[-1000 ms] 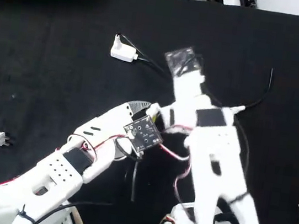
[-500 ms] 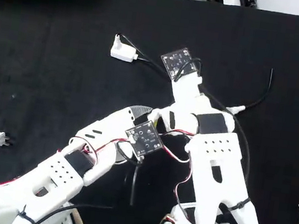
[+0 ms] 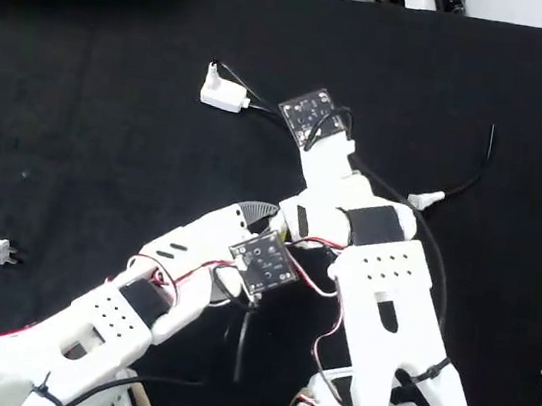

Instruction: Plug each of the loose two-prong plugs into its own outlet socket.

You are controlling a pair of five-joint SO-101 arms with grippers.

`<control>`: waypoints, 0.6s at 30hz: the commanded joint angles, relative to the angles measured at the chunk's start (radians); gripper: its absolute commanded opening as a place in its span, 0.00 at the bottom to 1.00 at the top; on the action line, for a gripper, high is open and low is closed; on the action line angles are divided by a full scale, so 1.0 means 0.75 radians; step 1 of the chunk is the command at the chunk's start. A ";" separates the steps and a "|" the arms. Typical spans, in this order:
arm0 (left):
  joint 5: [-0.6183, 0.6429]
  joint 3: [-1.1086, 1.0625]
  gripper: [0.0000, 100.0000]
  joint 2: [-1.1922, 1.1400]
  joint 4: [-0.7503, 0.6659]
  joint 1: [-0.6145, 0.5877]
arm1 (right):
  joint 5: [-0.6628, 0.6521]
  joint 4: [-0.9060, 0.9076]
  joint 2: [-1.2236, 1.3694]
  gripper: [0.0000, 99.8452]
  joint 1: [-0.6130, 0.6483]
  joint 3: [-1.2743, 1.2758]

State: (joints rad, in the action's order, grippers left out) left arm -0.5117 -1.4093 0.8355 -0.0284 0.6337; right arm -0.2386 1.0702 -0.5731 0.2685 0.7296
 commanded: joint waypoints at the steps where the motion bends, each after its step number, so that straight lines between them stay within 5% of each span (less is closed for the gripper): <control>1: 0.004 -0.026 0.03 0.014 -0.139 0.015 | 0.012 -0.008 -0.038 0.01 0.053 -0.081; 18: -0.002 -0.048 0.03 0.014 -0.178 0.003 | 0.113 0.002 0.120 0.01 0.053 -0.132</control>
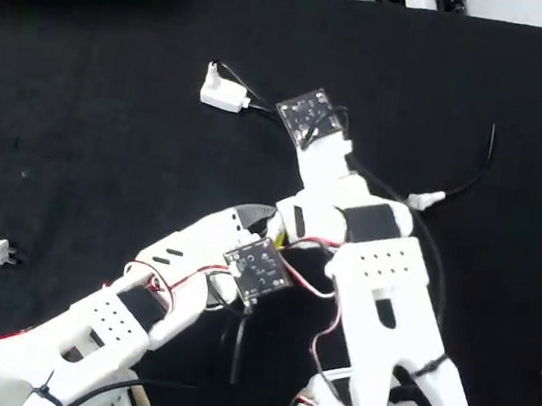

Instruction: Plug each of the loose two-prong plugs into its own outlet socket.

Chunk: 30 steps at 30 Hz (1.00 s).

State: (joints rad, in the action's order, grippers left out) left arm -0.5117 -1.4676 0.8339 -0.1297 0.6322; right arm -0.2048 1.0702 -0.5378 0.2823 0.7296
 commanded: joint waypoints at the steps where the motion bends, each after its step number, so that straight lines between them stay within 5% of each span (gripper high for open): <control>1: -0.002 0.032 0.03 0.014 -0.043 0.005 | 0.084 0.006 0.093 0.01 0.020 -0.144; 12: 0.006 0.062 0.03 0.004 -0.018 -0.019 | 0.100 0.041 0.120 0.01 -0.012 -0.191; 24: 0.008 0.109 0.03 0.004 0.162 -0.197 | 0.293 0.049 0.124 0.01 -0.346 -0.337; 30: 0.115 0.296 0.03 0.006 0.559 -0.332 | 0.039 0.035 0.134 0.11 -0.364 -0.249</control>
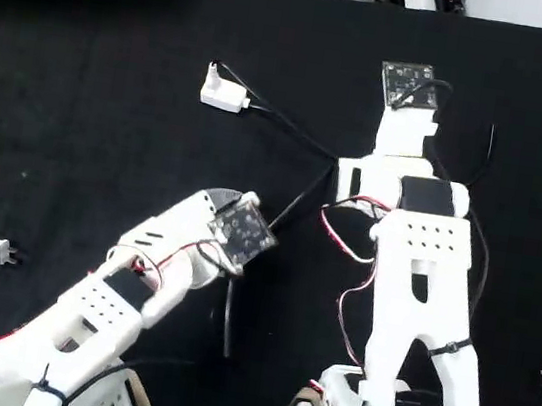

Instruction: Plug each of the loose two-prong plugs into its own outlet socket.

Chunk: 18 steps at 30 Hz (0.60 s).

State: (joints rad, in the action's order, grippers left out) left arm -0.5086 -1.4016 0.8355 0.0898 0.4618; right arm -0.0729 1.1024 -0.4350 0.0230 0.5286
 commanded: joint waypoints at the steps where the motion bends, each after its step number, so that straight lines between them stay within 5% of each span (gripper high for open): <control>1: 0.170 0.267 0.03 0.004 0.348 -0.144 | -0.137 -0.023 -0.003 0.15 -0.018 0.038; 6: 0.403 0.494 0.03 0.002 0.663 -0.234 | -0.135 -0.383 -0.003 0.31 -0.018 0.322; 10: 0.593 0.557 0.03 0.000 0.802 -0.236 | -0.143 -0.712 -0.005 0.34 0.002 0.574; 18: 0.759 0.574 0.03 0.000 0.843 -0.500 | -0.151 -0.460 -0.003 0.34 0.303 0.480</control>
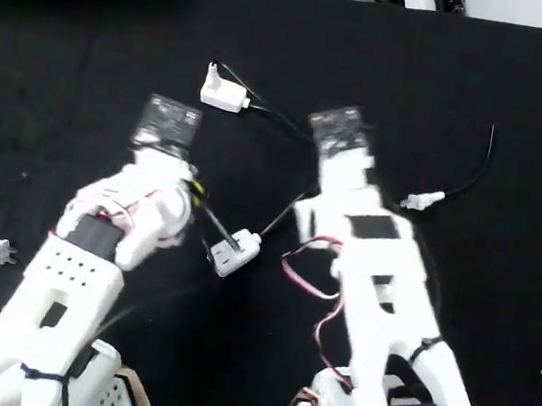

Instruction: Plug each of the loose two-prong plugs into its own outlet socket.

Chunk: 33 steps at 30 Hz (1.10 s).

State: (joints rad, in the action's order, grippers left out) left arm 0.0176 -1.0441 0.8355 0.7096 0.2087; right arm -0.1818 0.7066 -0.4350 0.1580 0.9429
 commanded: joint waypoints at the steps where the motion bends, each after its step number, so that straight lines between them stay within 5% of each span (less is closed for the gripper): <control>1: 0.059 0.097 0.03 0.000 0.018 -0.208 | -0.004 0.076 -0.003 0.34 0.141 -0.081; 9: 0.051 0.030 0.03 0.000 0.074 -0.373 | 0.200 0.084 0.048 0.34 0.166 -0.179; 22: 0.025 -0.064 0.03 0.000 -0.072 -0.371 | 0.358 0.383 0.846 0.34 0.155 -0.817; 33: 0.025 -0.079 0.03 0.002 -0.076 -0.337 | 0.358 0.311 0.958 0.08 0.155 -0.918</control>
State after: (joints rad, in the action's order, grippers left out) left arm 0.0453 -1.1086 0.8355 0.6790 -0.0552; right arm 0.0775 0.9674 0.2816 0.2700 0.3046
